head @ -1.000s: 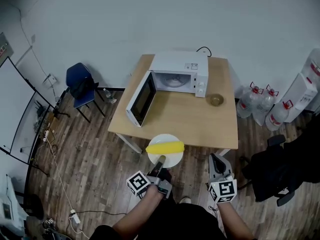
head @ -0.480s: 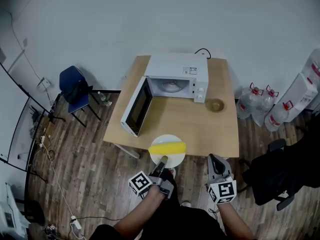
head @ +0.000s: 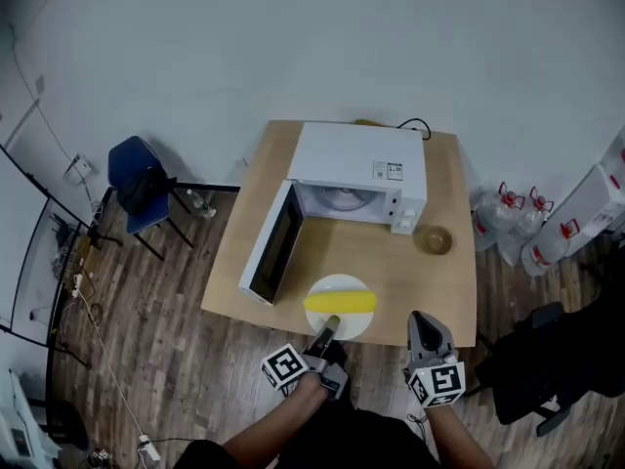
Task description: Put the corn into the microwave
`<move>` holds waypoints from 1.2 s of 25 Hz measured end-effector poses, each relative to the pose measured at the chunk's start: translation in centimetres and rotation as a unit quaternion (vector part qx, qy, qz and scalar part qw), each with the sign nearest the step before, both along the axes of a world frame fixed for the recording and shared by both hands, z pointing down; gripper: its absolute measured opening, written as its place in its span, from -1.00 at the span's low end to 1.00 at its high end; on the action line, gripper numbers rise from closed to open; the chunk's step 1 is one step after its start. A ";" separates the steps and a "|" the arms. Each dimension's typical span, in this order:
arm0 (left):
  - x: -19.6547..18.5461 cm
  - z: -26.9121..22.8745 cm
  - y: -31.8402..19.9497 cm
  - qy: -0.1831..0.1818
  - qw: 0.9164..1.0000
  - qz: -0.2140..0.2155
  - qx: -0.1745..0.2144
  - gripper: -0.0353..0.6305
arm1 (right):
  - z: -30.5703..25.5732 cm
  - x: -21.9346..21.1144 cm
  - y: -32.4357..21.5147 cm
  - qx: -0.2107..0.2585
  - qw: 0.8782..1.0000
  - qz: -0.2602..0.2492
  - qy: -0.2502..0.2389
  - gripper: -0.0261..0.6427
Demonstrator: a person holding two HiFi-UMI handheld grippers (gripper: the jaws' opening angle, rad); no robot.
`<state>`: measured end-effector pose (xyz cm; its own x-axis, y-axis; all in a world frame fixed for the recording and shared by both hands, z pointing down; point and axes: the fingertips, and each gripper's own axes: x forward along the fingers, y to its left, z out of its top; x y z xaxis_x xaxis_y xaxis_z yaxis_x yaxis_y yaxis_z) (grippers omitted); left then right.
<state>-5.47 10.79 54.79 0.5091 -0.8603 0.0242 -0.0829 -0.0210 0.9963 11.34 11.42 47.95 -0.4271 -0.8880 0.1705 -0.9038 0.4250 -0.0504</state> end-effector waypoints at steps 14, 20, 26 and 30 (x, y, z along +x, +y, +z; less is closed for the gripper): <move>-2.0 3.2 -13.5 -0.015 0.998 0.058 -0.020 -0.81 | -0.6 -2.9 -10.2 -0.001 0.998 0.059 0.005 -0.75; -2.0 5.0 -17.8 -0.009 0.997 0.072 -0.029 -0.81 | 0.0 -3.5 -12.7 -0.012 0.996 0.084 0.001 -0.75; -1.3 7.2 -21.7 -0.010 0.997 0.063 -0.038 -0.81 | 0.8 -4.3 -14.7 -0.011 0.997 0.072 0.003 -0.75; -0.9 8.2 -24.3 -0.001 0.998 0.047 -0.035 -0.81 | 1.4 -4.5 -16.8 -0.012 0.998 0.063 0.004 -0.75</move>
<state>-6.34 -13.53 63.03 0.5867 -0.8054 0.0846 -0.0865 0.0416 0.9954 6.84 -5.35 49.39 -0.3100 -0.9305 0.1953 -0.9507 0.3058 -0.0523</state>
